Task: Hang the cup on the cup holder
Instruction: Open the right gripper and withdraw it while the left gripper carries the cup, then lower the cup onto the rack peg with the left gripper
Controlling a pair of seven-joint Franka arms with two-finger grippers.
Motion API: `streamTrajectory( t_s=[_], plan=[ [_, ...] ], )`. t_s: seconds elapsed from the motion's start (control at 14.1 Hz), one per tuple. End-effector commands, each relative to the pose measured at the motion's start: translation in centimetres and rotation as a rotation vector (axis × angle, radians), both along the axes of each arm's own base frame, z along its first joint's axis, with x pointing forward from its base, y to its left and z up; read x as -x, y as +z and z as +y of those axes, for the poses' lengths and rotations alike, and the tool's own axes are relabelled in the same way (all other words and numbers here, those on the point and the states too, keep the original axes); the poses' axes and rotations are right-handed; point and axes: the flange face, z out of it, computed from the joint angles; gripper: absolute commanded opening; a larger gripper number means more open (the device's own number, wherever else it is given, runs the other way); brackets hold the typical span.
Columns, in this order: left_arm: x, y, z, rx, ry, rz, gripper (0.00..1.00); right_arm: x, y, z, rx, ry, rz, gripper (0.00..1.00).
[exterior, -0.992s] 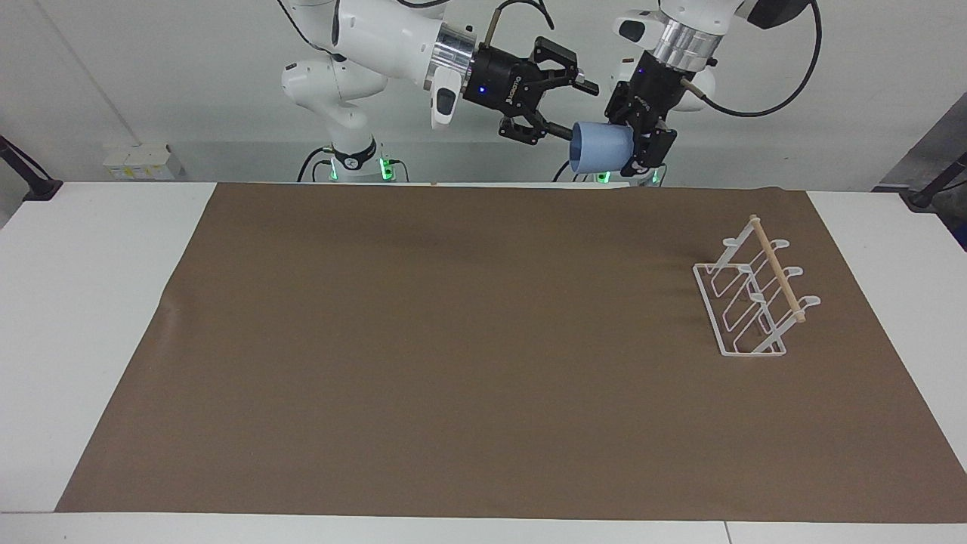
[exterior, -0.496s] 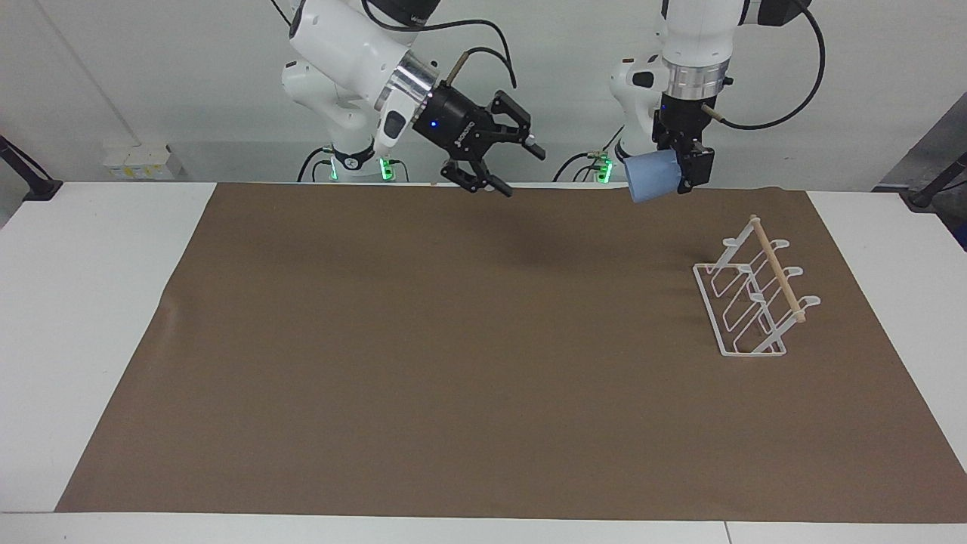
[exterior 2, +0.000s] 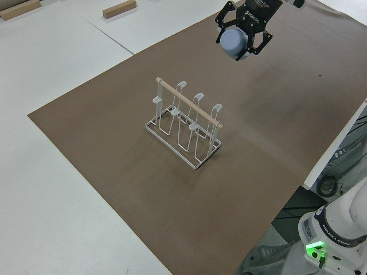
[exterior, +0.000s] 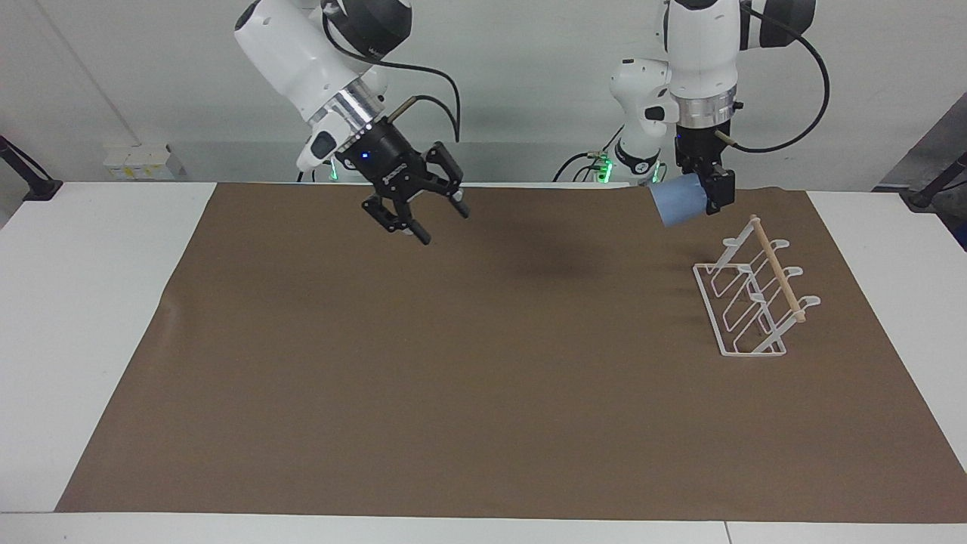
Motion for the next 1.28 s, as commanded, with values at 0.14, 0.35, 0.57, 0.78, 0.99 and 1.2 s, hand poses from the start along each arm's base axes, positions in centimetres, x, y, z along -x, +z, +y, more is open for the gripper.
streamTrajectory(
  t_s=[0.14,0.35,0.57,0.78,0.99,1.2],
  plan=[
    [-1.5,-2.1,1.4,-0.084,0.037,-0.009,0.00,-0.1,0.1,-4.3,0.231,-0.052,0.059,0.71],
    [-3.7,-3.3,1.0,-0.318,-0.019,0.003,0.00,0.7,1.0,-5.0,0.342,-0.141,0.165,0.69],
    [-5.3,-4.3,0.5,-0.447,-0.034,0.024,0.00,2.5,1.0,-7.6,0.367,-0.188,0.317,0.69],
    [-6.2,-5.7,0.9,-0.540,-0.049,0.018,0.00,4.2,1.3,-8.8,0.346,-0.183,0.405,0.73],
    [-6.3,-6.7,1.4,-0.555,-0.043,0.011,0.00,4.5,1.1,-8.6,0.293,-0.156,0.415,0.91],
    [-6.6,-7.5,1.6,-0.578,-0.040,-0.003,0.00,4.7,-0.1,-8.9,0.293,-0.161,0.431,1.00]
  ],
)
